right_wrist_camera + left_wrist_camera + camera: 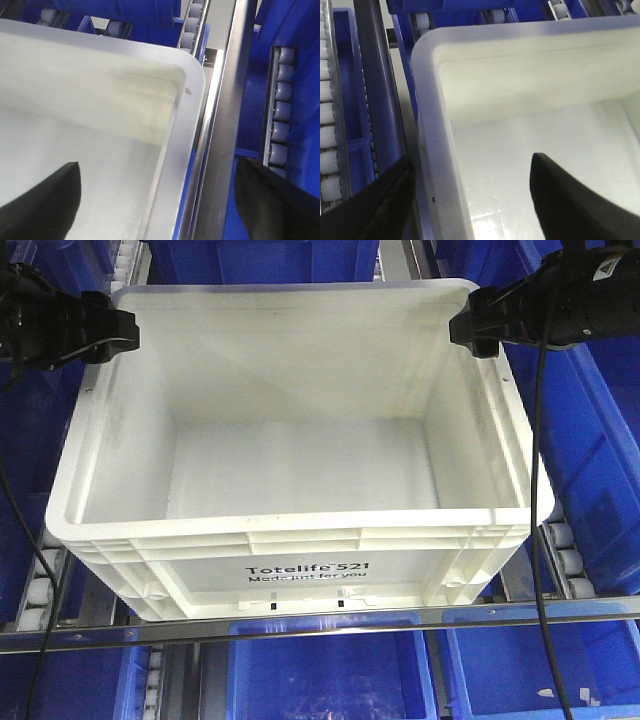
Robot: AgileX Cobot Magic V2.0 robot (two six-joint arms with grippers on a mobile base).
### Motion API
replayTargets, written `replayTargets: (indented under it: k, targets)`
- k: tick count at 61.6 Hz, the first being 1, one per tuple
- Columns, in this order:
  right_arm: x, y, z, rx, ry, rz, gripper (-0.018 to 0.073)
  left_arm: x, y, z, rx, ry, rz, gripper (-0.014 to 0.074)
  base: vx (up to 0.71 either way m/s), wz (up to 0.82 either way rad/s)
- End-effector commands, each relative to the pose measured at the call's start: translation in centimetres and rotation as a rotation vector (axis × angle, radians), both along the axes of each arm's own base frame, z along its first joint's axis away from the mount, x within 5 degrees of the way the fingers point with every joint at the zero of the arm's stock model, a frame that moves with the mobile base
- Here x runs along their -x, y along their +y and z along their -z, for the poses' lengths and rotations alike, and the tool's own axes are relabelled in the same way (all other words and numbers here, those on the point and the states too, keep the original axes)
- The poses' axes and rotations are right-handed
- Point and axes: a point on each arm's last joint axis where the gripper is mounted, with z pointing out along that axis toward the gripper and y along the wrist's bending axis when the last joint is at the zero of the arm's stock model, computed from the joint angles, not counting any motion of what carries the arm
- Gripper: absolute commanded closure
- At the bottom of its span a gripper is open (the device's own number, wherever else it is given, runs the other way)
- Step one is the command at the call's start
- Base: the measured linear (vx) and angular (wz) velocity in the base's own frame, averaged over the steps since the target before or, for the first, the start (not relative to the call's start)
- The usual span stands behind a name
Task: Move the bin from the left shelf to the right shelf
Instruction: 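Slide the white tote farther along the rollers, away from the robot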
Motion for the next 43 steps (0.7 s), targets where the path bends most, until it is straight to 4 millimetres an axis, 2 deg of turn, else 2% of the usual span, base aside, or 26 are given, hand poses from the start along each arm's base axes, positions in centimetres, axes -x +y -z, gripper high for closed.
replayTargets:
  k: [1, 13, 25, 33, 43]
  targets:
    - [0.6, -0.2, -2.5, -0.026, -0.103, 0.010, -0.0034, 0.6, -0.1, -2.3, 0.033, -0.095, -0.004, 0.0123, 0.00, 0.00]
    - [1.2, -0.2, -2.2, -0.013, -0.037, -0.005, -0.0034, 1.1, -0.1, -1.8, 0.020, -0.028, 0.014, 0.0127, 0.00, 0.00]
    - [1.7, -0.3, -2.7, -0.030, -0.069, 0.000, -0.0034, 1.7, -0.1, -2.0, -0.009, -0.023, 0.045, 0.0127, 0.00, 0.00]
    - [3.2, -0.7, -2.5, -0.065, -0.135, 0.017, -0.0034, 2.7, 0.2, -1.8, -0.006, -0.059, 0.037, 0.0127, 0.00, 0.00]
    - [5.8, -1.5, -1.8, -0.070, -0.260, 0.040, -0.0034, 5.3, 1.0, -0.8, 0.009, -0.147, 0.003, 0.0127, 0.00, 0.00]
